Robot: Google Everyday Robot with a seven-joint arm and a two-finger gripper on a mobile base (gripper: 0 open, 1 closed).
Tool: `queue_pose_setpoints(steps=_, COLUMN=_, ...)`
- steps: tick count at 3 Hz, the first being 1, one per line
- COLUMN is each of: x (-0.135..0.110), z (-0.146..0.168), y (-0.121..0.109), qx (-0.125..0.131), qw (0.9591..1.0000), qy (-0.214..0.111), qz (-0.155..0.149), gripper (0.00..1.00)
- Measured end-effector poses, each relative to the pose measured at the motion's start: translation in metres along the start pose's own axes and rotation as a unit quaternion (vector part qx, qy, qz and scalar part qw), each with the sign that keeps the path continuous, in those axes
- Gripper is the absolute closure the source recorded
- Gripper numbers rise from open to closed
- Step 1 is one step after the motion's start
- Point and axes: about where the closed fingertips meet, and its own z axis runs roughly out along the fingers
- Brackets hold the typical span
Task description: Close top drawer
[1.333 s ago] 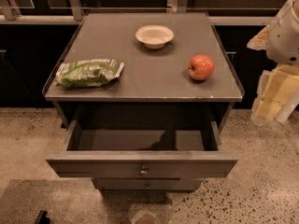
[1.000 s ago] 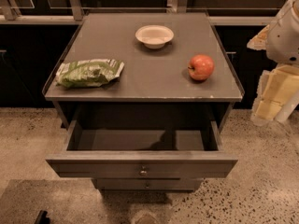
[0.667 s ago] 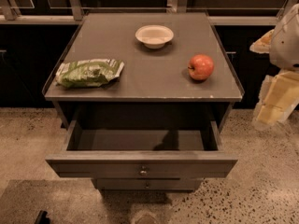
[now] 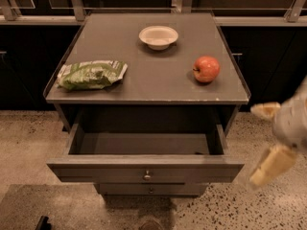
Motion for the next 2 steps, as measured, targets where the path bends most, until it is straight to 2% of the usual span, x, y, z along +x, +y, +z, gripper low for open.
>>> queue_pose_setpoints(steps=1, x=0.052, z=0.079, y=0.032, qx=-0.034, qw=0.9927, qy=-0.057, qz=0.101, gripper=0.00)
queue_pose_setpoints(steps=2, x=0.074, z=0.108, y=0.053, qx=-0.050, qw=0.9892, qy=-0.052, qz=0.128, gripper=0.19)
